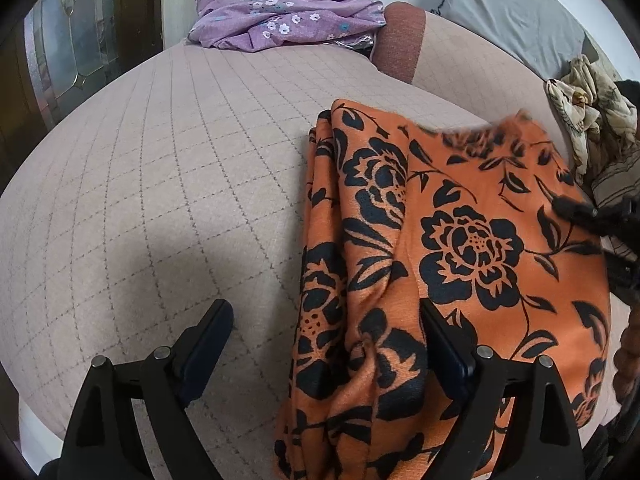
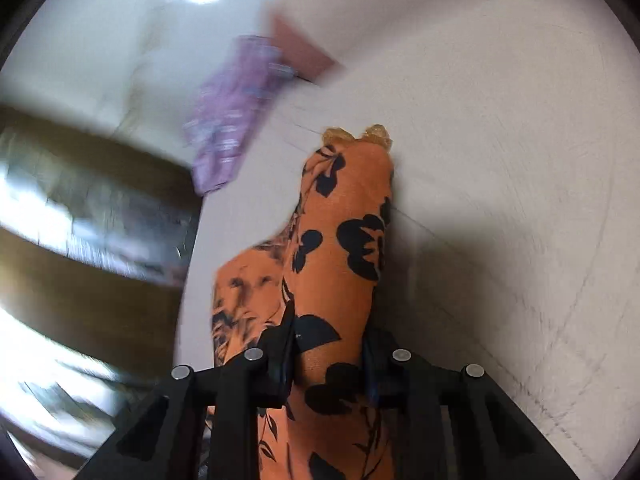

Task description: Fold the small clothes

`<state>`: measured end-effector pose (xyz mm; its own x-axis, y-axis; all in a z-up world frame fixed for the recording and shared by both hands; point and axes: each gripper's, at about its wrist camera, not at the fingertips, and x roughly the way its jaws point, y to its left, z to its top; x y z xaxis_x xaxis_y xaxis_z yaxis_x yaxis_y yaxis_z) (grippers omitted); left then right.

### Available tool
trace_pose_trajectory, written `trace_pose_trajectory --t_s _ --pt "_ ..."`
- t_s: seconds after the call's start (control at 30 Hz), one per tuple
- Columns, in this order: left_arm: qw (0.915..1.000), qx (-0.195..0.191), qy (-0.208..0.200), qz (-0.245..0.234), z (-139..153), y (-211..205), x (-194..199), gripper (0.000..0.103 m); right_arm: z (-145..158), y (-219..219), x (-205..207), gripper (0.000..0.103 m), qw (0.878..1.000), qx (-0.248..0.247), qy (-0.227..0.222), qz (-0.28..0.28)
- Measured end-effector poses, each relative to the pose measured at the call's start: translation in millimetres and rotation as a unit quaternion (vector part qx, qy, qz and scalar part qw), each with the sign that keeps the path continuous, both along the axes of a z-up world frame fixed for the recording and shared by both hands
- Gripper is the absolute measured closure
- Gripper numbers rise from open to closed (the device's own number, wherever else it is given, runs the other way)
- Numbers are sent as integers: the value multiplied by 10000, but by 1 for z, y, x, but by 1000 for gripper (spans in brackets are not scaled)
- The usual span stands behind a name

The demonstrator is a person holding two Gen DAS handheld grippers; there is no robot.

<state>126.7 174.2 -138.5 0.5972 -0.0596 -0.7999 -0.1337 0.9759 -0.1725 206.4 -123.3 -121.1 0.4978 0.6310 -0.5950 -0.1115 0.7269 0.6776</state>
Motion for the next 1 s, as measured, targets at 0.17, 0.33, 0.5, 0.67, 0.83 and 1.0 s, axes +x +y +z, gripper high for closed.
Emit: trace_pose_trajectory --t_s 0.17,0.33,0.5,0.67,0.83,1.0 --pt "10000 21 -29 -32 0 -2 2 9 -50 -29 5 42 9926 459 973 -556" --pt "10000 62 -42 22 0 -5 3 8 14 -17 -34 38 9970 -599 -150 -461" --pt "9977 -666 -64 -113 9 6 -7 43 51 18 -70 31 9925 -661 -990 282" --pt "9949 -990 150 -131 2 16 -16 42 0 37 -65 31 9932 -788 -352 786" --pt "9851 -1676 388 -21 10 32 -15 45 1 36 -60 31 9938 -701 -211 835" --pt "9884 -1504 -141 -147 46 35 2 20 -1 28 -64 30 9946 -479 -287 875"
